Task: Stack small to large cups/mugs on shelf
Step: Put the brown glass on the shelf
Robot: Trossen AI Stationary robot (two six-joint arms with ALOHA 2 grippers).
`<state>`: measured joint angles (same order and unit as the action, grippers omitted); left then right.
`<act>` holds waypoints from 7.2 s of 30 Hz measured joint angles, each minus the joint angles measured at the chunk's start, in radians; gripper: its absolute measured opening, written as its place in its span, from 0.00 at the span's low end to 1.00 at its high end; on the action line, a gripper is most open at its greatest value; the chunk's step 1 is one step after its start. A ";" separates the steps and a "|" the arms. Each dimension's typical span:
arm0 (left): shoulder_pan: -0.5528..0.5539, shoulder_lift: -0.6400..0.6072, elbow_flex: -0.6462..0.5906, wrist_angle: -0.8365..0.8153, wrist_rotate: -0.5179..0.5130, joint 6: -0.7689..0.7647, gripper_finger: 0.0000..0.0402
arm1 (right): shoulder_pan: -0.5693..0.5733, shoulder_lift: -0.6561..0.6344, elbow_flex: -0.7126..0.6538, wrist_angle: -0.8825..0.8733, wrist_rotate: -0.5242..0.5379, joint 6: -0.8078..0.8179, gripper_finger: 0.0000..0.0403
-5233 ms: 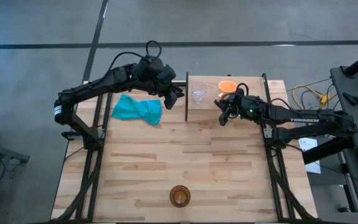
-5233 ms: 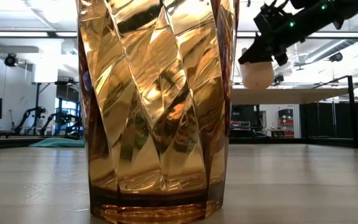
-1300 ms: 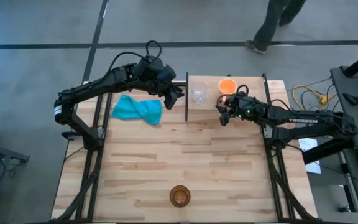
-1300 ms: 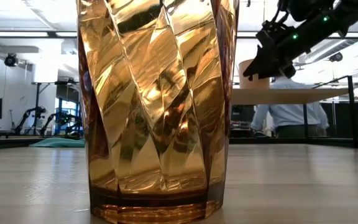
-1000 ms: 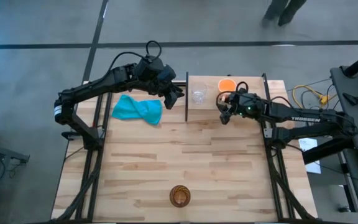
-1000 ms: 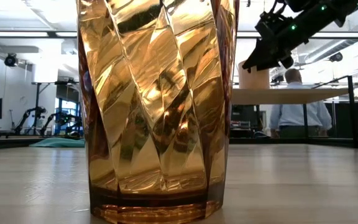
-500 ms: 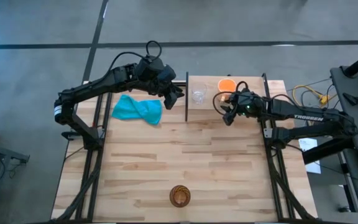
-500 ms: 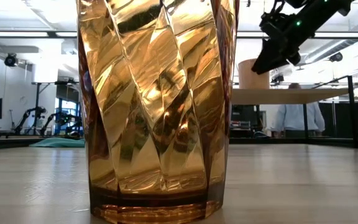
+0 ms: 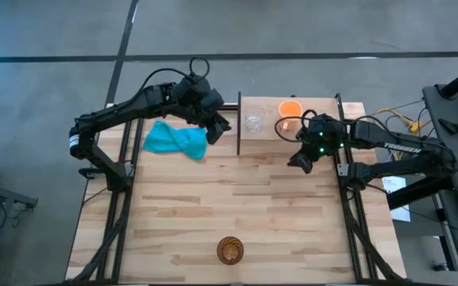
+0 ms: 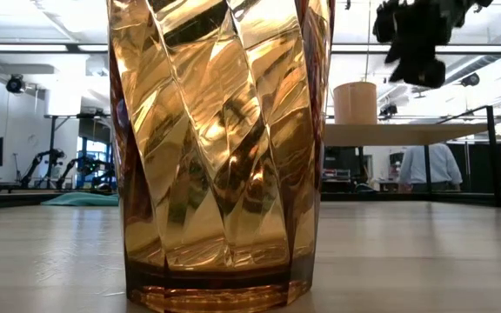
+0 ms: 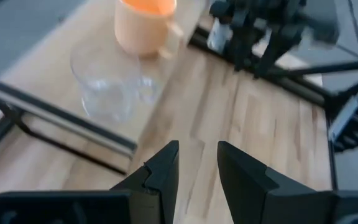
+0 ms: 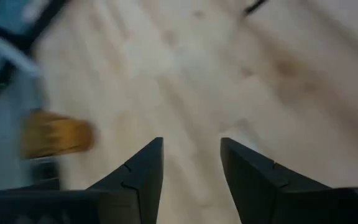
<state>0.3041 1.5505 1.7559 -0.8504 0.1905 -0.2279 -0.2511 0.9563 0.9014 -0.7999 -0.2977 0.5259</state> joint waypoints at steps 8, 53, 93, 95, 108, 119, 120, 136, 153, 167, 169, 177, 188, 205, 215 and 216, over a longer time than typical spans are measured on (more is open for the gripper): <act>-0.061 0.000 0.000 -0.176 0.105 0.007 0.24 | 0.120 0.002 0.078 0.006 -0.048 0.101 0.38; -0.666 0.173 -0.227 0.088 0.048 -0.396 0.24 | 0.601 0.604 0.440 0.254 0.037 0.393 0.33; -0.605 -0.083 -0.245 -0.256 -0.280 -0.444 0.24 | 0.753 0.909 0.691 0.131 0.337 0.572 0.29; -0.604 -0.121 -0.245 -0.267 -0.294 -0.424 0.24 | 0.748 0.911 0.690 0.127 0.351 0.586 0.29; -0.602 -0.294 -0.245 -0.260 -0.387 -0.346 0.24 | 0.734 0.992 0.702 0.136 0.355 0.694 0.29; -0.602 -0.304 -0.245 -0.259 -0.387 -0.332 0.24 | 0.726 1.083 0.796 0.121 0.343 0.673 0.29; -0.602 -0.304 -0.245 -0.258 -0.387 -0.332 0.24 | 0.726 1.091 0.805 0.122 0.339 0.670 0.29; -0.602 -0.304 -0.245 -0.257 -0.386 -0.336 0.24 | 0.726 1.167 0.941 -0.064 0.326 0.601 0.26; -0.602 -0.304 -0.245 -0.257 -0.386 -0.336 0.24 | 0.727 1.164 1.091 -0.474 0.330 0.516 0.03; -0.602 -0.307 -0.245 -0.240 -0.385 -0.341 0.24 | 0.722 0.951 1.274 -0.777 0.564 0.578 0.02; -0.602 -0.309 -0.245 -0.238 -0.385 -0.341 0.24 | 0.722 0.881 1.241 -0.764 0.626 0.602 0.02; -0.603 -0.309 -0.245 -0.231 -0.383 -0.342 0.24 | 0.722 0.573 0.987 -0.771 0.729 0.718 0.02; -0.600 -0.309 -0.245 -0.197 -0.402 -0.343 0.24 | 0.716 0.268 0.634 -0.771 0.833 0.857 0.02; -0.499 -0.275 -0.245 0.099 -0.591 -0.305 0.24 | 0.544 -0.019 0.525 -0.771 0.929 0.711 0.02; -0.348 -0.134 -0.243 0.540 -0.489 -0.138 0.24 | 0.416 -0.181 0.525 -0.772 0.914 0.574 0.02; -0.332 -0.119 -0.236 0.570 -0.485 -0.132 0.24 | 0.409 -0.190 0.525 -0.772 0.905 0.565 0.02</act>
<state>-0.0282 1.4314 1.5201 -0.2808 -0.2943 -0.3598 0.1582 0.7663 1.4261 -1.5715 0.6073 1.0904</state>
